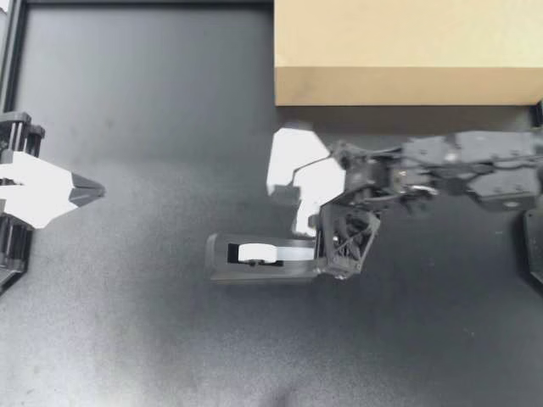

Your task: Cut a small piece of tape from the tape dispenser then place it on the cardboard box's edge.

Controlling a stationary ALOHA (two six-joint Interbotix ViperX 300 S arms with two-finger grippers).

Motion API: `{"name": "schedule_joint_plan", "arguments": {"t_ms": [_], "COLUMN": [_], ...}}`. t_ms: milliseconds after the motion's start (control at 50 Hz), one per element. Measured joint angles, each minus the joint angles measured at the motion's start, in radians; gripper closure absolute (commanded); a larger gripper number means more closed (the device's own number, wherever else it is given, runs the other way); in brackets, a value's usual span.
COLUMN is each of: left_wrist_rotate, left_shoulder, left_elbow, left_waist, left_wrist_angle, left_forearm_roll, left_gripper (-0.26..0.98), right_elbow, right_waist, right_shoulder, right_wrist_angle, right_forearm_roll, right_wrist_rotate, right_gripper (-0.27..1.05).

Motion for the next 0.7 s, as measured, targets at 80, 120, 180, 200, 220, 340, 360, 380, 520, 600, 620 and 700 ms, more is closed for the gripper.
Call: {"name": "schedule_joint_plan", "arguments": {"t_ms": [80,120,180,200,220,340,360,380,520,600,620,700], "left_wrist_rotate": [-0.005,-0.006,-0.008,-0.008,-0.009,-0.012,-0.012,-0.012,-0.014,-0.014,-0.015,-0.014], "left_shoulder": [0.0,0.0,0.0,0.0,0.002,0.0,0.0,0.0,0.0,0.0,0.0,0.0], "left_elbow": [0.005,0.005,0.008,0.009,0.009,0.009,0.009,0.009,0.009,0.009,0.008,0.009], "left_waist": [0.0,0.0,0.0,0.0,0.0,0.0,0.0,0.0,0.0,0.0,0.0,0.0], "left_wrist_angle": [0.0,0.0,0.002,0.0,0.0,0.0,0.002,0.0,0.0,0.0,0.002,0.0], "left_forearm_roll": [0.0,0.0,-0.002,0.0,0.0,0.0,0.0,-0.002,0.0,0.0,0.0,0.0], "left_gripper": [0.83,0.83,0.83,0.83,0.83,0.83,0.83,0.83,0.83,0.83,0.83,0.83], "right_elbow": [-0.031,-0.048,-0.066,-0.072,-0.078,-0.114,-0.12,-0.124,-0.161,-0.179,-0.184,-0.199], "right_waist": [-0.04,-0.071,-0.115,-0.129,-0.15,-0.239,-0.253,-0.264,-0.322,-0.33,-0.33,-0.33], "right_shoulder": [0.028,0.043,0.069,0.078,0.091,0.152,0.164,0.175,0.25,0.285,0.291,0.313], "right_wrist_angle": [0.072,0.112,0.172,0.193,0.221,0.336,0.353,0.368,0.462,0.497,0.502,0.517], "right_forearm_roll": [0.103,0.173,0.279,0.314,0.362,0.558,0.581,0.6,0.643,0.644,0.644,0.643], "right_wrist_rotate": [-0.12,-0.201,-0.311,-0.348,-0.393,-0.537,-0.549,-0.558,-0.569,-0.568,-0.568,-0.566], "right_gripper": [0.89,0.89,0.89,0.89,0.89,0.89,0.89,0.89,0.85,0.79,0.76,0.64]}}
